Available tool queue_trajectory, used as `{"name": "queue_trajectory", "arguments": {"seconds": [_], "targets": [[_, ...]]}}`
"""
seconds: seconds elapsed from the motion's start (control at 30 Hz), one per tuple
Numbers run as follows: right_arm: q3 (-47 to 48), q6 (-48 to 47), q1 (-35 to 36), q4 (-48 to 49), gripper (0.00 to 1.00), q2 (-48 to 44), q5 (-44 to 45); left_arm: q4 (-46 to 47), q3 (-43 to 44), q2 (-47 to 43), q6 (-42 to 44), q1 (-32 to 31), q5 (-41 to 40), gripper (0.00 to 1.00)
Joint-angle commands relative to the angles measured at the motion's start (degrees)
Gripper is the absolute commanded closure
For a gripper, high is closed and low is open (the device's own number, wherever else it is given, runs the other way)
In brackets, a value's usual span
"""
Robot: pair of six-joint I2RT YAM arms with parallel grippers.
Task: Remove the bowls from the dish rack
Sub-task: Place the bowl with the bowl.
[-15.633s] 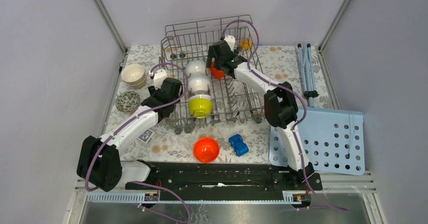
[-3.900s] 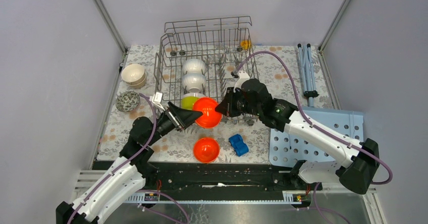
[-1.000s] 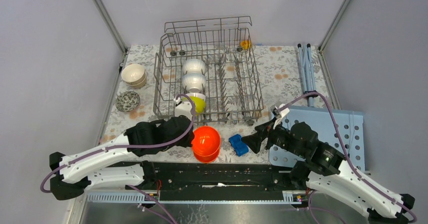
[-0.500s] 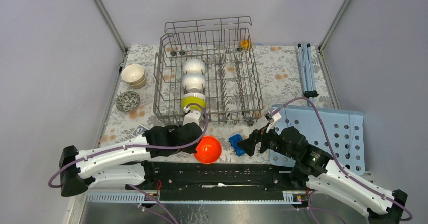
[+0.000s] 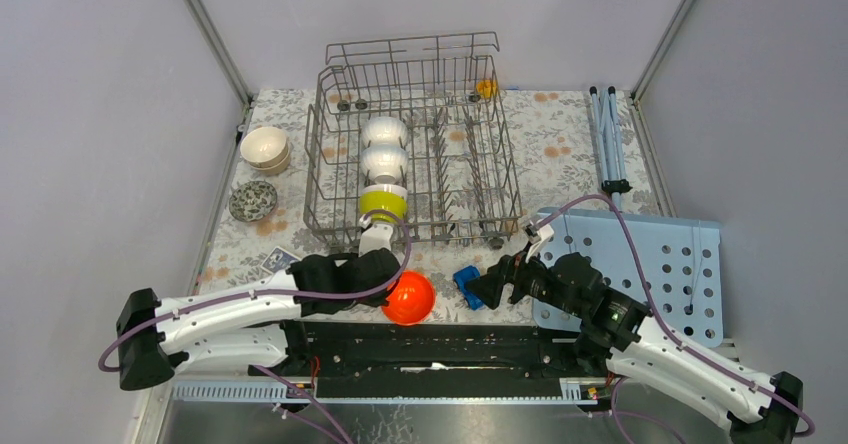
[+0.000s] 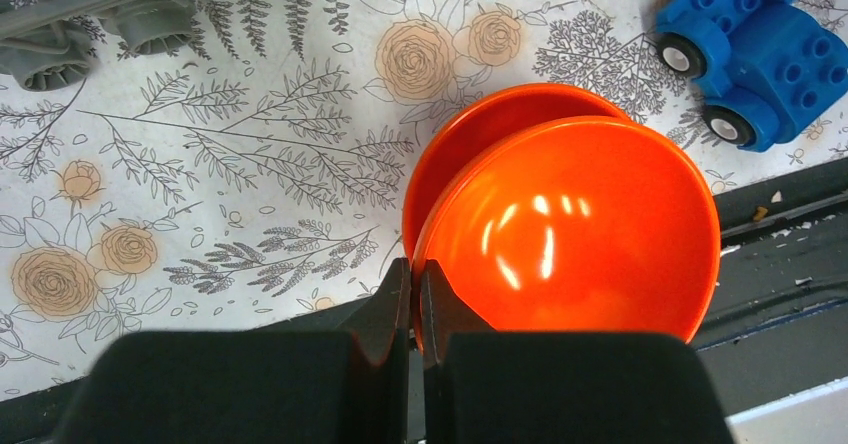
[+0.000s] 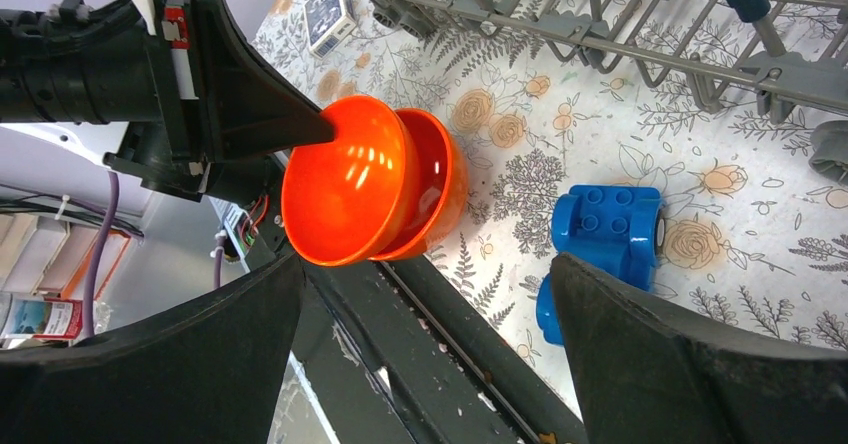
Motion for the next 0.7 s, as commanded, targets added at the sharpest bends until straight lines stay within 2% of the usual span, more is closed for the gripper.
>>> {"name": "queue_trajectory", "arguments": {"seconds": [0.0,0.67], "targets": [[-0.4,1.0,0.3,4.0,0.01,0.1,-0.7,2.4,-0.7,-2.1,-2.0,0.4,-3.0,1.00],[-1.7,2.0,0.3,4.6,0.02,-0.2,-1.0,7.9,-2.7,0.5,-2.6,0.5,-2.6,1.00]]}}
